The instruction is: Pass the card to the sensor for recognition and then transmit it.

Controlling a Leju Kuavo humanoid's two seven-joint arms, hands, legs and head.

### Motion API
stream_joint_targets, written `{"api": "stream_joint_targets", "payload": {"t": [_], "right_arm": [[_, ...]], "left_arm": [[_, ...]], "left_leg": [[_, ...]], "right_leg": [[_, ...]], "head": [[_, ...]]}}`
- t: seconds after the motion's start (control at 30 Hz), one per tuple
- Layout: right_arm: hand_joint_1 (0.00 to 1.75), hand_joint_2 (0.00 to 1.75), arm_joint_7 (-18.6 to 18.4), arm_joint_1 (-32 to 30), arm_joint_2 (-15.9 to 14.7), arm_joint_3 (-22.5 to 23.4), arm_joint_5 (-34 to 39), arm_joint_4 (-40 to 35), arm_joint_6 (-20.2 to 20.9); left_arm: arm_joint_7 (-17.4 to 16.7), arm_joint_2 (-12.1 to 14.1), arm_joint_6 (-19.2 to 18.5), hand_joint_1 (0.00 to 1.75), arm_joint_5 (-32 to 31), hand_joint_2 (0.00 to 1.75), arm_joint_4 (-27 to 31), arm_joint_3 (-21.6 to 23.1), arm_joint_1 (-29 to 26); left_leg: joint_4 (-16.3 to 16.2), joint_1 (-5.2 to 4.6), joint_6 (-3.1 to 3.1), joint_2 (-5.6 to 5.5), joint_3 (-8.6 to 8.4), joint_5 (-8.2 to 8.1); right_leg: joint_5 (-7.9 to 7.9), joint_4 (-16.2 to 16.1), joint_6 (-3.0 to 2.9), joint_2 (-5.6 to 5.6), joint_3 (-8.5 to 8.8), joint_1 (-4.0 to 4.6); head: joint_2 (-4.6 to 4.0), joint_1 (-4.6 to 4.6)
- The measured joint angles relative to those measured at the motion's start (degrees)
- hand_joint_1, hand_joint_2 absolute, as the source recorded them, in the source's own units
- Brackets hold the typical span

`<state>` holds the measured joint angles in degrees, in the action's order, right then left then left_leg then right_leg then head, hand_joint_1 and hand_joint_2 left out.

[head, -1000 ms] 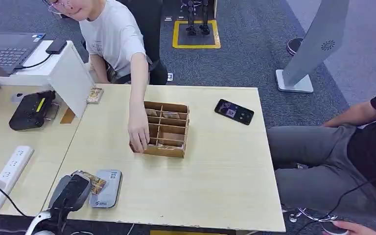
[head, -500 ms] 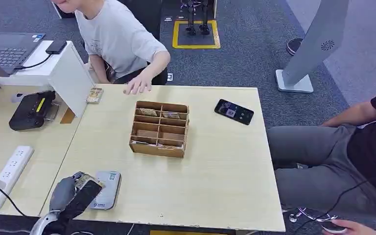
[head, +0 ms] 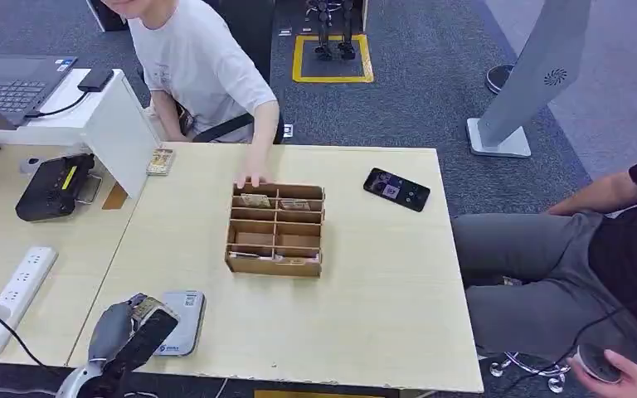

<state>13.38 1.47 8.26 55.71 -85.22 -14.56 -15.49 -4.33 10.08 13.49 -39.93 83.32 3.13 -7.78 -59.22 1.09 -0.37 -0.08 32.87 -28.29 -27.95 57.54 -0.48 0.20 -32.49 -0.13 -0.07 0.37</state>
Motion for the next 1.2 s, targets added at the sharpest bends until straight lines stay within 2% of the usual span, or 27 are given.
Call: {"api": "stream_joint_targets", "payload": {"t": [0.23, 0.33, 0.4, 0.47, 0.53, 0.6, 0.7, 0.87, 1.13, 1.2], "right_arm": [[0.00, 1.75, 0.0, 0.0, 0.0, -0.1, 0.0, 0.0, 0.2], [0.00, 1.75, 0.0, 0.0, 0.0, -0.2, 0.0, 0.0, 0.1], [0.00, 1.75, 0.2, 0.0, -0.1, -0.2, 0.1, 0.0, -0.1], [0.00, 1.75, 1.0, 0.0, -0.3, -0.2, 0.5, 0.1, -1.0], [0.00, 1.75, 1.6, 0.0, -0.5, -0.3, 0.6, 0.4, -1.7], [0.00, 1.75, 1.8, 0.1, -0.6, -0.5, 0.6, 0.7, -2.0], [0.00, 1.75, 1.8, 0.2, -0.6, -1.0, 0.3, 1.2, -2.0], [0.00, 1.75, 0.9, 0.9, -0.7, -2.1, -0.6, 1.6, -1.6], [0.00, 1.75, 0.4, 1.4, -1.1, -3.5, -1.2, 1.6, -0.7], [0.00, 1.75, 0.4, 1.5, -1.2, -4.1, -1.4, 1.7, -0.6]], "left_arm": [[1.0, -0.5, 0.3, 1.75, -1.9, 1.75, 0.0, 0.0, -0.4], [3.5, -0.8, -0.7, 1.75, 0.4, 1.75, 0.0, 0.0, -0.5], [7.8, -1.2, -5.2, 1.75, 11.7, 1.75, 0.6, 0.0, -0.7], [12.2, -1.7, -10.2, 1.75, 27.1, 1.75, 2.4, -0.2, -1.3], [16.3, -2.5, -10.9, 1.75, 36.3, 1.75, 4.6, -0.2, -1.4], [19.4, -2.7, -10.4, 1.75, 40.5, 1.75, 6.9, -0.8, -0.8], [23.6, -2.9, -6.6, 1.75, 40.0, 1.75, 9.6, -1.9, 2.1], [26.2, -1.6, -1.1, 1.75, 34.0, 1.75, 10.3, -3.2, 9.4], [26.1, 1.1, 1.4, 1.75, 28.9, 1.75, 10.8, -3.3, 17.5], [25.0, 2.1, 2.4, 1.75, 26.2, 1.75, 10.8, -3.3, 19.5]], "left_leg": [[0.0, 0.00, 0.00, 0.00, -0.01, 0.00], [0.0, 0.00, 0.00, -0.01, -0.02, 0.00], [0.0, 0.00, 0.00, -0.01, -0.02, 0.00], [0.0, 0.00, 0.00, -0.01, -0.01, 0.00], [0.0, 0.00, 0.00, -0.03, 0.01, 0.01], [0.0, -0.01, 0.00, -0.02, 0.00, 0.00], [0.0, 0.00, 0.00, -0.08, 0.01, 0.01], [0.0, 0.02, -0.08, -0.11, -0.01, 0.11], [0.0, 0.02, -0.08, -0.09, 0.00, 0.11], [0.0, 0.01, -0.08, -0.08, 0.00, 0.10]], "right_leg": [[0.00, 0.0, 0.00, 0.00, 0.01, 0.00], [0.00, 0.0, 0.00, -0.01, 0.02, 0.00], [0.00, 0.0, 0.00, 0.00, 0.02, 0.00], [0.00, 0.0, 0.00, 0.00, 0.01, 0.00], [0.01, 0.0, 0.01, -0.02, 0.00, 0.00], [0.01, 0.0, 0.01, -0.02, 0.00, 0.00], [0.01, 0.0, 0.00, -0.09, 0.00, 0.00], [0.10, 0.0, -0.12, -0.10, 0.00, 0.02], [0.10, 0.1, -0.12, -0.08, -0.02, 0.02], [0.10, 0.0, -0.12, -0.07, -0.05, 0.01]], "head": [[0.00, 0.00], [0.00, 0.00], [0.00, 0.00], [0.00, 0.00], [0.00, 0.00], [0.00, 0.07], [0.00, 0.09], [0.00, 0.04], [0.00, 0.07], [0.00, 0.09]]}}
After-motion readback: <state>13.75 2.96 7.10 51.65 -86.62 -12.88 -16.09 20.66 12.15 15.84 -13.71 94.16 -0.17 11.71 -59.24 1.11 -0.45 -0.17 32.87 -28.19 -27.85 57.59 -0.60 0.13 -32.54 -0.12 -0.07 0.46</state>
